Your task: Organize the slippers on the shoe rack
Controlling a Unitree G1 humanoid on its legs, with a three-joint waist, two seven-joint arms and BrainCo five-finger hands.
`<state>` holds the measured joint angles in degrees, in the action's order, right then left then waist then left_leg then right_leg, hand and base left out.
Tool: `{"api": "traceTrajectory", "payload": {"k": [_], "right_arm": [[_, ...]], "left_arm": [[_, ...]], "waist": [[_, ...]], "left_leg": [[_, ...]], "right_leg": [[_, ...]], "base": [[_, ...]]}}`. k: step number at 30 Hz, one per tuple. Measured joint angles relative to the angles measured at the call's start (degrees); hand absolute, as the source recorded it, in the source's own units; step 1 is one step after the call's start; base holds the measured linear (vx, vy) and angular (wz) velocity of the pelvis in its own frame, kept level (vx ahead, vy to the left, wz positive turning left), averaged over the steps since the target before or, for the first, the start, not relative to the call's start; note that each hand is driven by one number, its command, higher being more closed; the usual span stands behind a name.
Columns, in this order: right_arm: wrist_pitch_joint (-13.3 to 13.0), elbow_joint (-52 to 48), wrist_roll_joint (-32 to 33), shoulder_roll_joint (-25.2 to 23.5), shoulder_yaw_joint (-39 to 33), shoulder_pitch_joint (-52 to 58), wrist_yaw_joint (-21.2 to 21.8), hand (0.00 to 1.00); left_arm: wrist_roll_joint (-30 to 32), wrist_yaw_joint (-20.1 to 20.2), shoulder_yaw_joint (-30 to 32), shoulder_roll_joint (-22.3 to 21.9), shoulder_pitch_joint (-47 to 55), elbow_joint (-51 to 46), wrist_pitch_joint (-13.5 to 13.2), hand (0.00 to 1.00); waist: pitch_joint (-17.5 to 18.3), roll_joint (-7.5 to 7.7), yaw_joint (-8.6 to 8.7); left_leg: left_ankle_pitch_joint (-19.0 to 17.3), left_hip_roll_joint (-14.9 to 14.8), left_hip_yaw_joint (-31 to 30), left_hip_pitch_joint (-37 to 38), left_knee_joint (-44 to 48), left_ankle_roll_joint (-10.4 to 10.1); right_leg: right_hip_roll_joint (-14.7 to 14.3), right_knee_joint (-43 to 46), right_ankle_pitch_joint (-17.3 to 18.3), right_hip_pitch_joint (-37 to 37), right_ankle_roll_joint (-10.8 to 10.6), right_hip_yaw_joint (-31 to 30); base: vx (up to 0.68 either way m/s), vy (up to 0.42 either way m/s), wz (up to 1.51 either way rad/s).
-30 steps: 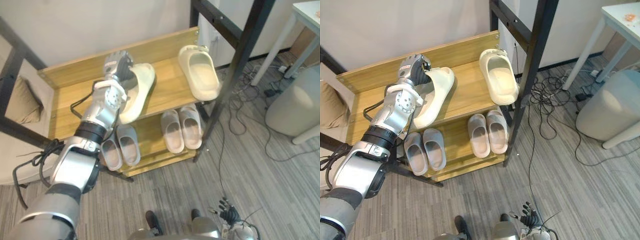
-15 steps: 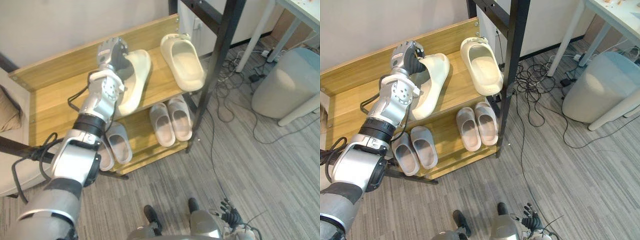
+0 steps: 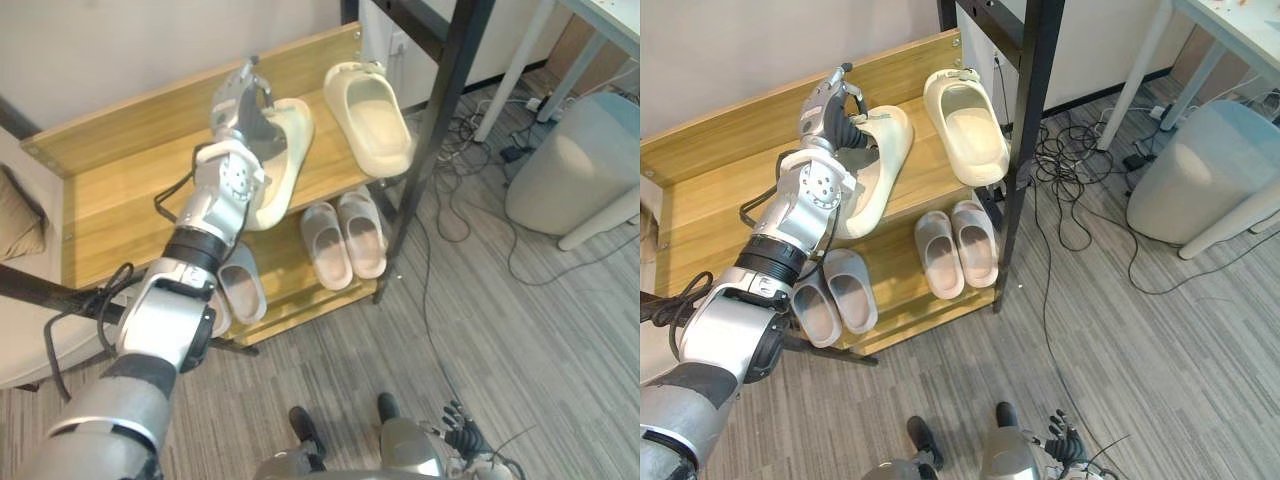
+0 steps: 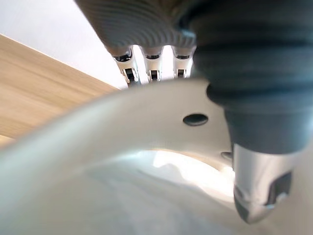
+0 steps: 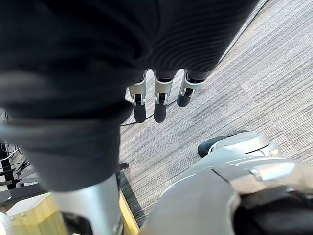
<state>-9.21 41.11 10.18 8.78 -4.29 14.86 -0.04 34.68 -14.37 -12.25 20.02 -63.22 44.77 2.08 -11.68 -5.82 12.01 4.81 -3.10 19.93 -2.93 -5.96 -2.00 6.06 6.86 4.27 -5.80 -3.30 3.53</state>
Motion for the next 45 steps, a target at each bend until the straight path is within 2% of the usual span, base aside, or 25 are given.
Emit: {"api": "traceTrajectory", "payload": {"k": [6,18,24,28,29,30,33,34,35,41,45], "right_arm": [[0.06,0.01,-0.01,0.03,0.07,0.06,0.02,0.0],[0.07,0.37,-0.09,0.26,0.56,0.05,0.11,0.0],[0.05,0.97,-0.09,0.27,1.24,-0.16,0.03,0.0],[0.08,1.51,-0.18,0.3,1.25,-0.21,0.03,0.0],[0.08,2.09,-0.25,0.3,1.25,-0.29,0.03,0.0],[0.07,2.32,-0.27,0.3,1.25,-0.34,0.02,0.0],[0.4,2.89,-1.23,0.29,1.41,-0.35,-0.07,0.0],[0.46,2.95,-1.26,0.3,1.48,-0.36,-0.09,0.0],[0.74,3.21,-1.31,0.33,1.86,-0.37,-0.11,0.0],[0.84,3.61,-1.77,0.29,2.76,-0.35,-0.13,0.0],[0.88,3.61,-3.27,0.23,3.12,-0.46,-0.13,0.0]], "left_arm": [[-1.34,0.03,-0.08,-1.88,0.0,0.04,-0.07,0.0],[-3.51,-0.08,-0.03,-1.8,0.34,-0.89,-0.19,0.0],[-6.92,-0.2,2.55,-1.64,5.31,-5.02,-1.29,0.0],[-13.99,-0.27,5.37,-1.7,10.45,-8.89,-2.33,0.0],[-18.68,-0.27,6.27,-1.76,13.04,-10.38,-3.12,0.0],[-19.54,-0.27,6.31,-1.78,13.44,-10.54,-3.23,0.0],[-30.0,-0.1,6.82,-2.64,18.94,-13.61,-4.33,0.0],[-31.57,-0.01,6.82,-2.89,19.69,-14.1,-4.53,0.0],[-36.08,0.09,6.75,-3.65,22.37,-15.08,-5.63,0.0],[-43.21,1.13,6.67,-3.82,28.34,-19.34,-6.78,0.0],[-44.26,1.15,6.58,-4.14,30.52,-21.58,-7.33,0.0]], "waist": [[0.0,0.0,0.04],[0.0,0.02,-0.14],[0.01,0.03,-0.3],[0.02,0.12,-0.88],[0.08,0.26,-1.28],[0.1,0.29,-1.35],[0.2,0.78,-1.9],[0.22,0.84,-1.96],[0.29,1.24,-2.3],[0.82,2.33,-2.91],[1.13,2.78,-2.95]], "left_leg": [[0.4,0.47,-1.42,0.61,0.0,0.44],[0.99,0.91,-3.21,0.98,-0.02,0.94],[1.35,0.71,-4.72,1.67,-0.06,0.58],[1.35,0.64,-4.97,2.21,-0.3,0.54],[1.34,0.62,-5.01,2.22,-0.33,0.52],[1.34,0.62,-5.03,2.22,-0.33,0.52],[1.33,0.69,-5.66,2.29,-0.32,0.52],[1.33,0.7,-5.77,2.3,-0.31,0.52],[1.28,0.71,-6.07,2.63,-0.31,0.45],[1.1,0.65,-6.21,2.97,-0.33,0.22],[1.07,0.67,-6.29,3.02,-0.33,0.2]], "right_leg": [[0.44,-0.07,-0.04,1.38,-0.14,1.42],[1.04,-0.3,-0.22,2.79,-0.61,3.07],[0.88,-1.24,-0.25,4.44,-0.56,5.22],[0.77,-1.87,-0.29,5.39,-0.52,5.57],[0.73,-2.24,-0.4,5.71,-0.52,5.65],[0.73,-2.26,-0.4,5.82,-0.52,5.68],[0.76,-2.85,-0.47,6.33,-0.57,6.47],[0.76,-3.03,-0.53,6.55,-0.58,6.64],[0.73,-3.44,-0.6,7.26,-0.59,6.94],[0.61,-4.22,-0.63,7.99,-0.57,7.12],[0.6,-4.42,-0.65,8.22,-0.59,7.27]], "base": [[-0.04,0.01,0.1],[-0.04,0.004,0.09],[-0.04,-0.013,0.13],[-0.01,-0.006,0.03],[0.0,0.0,0.0],[0.0,-0.001,0.04],[-0.01,-0.002,0.11],[0.0,-0.003,0.13],[0.0,-0.004,0.08],[0.0,-0.001,0.01],[0.0,0.0,0.01]]}}
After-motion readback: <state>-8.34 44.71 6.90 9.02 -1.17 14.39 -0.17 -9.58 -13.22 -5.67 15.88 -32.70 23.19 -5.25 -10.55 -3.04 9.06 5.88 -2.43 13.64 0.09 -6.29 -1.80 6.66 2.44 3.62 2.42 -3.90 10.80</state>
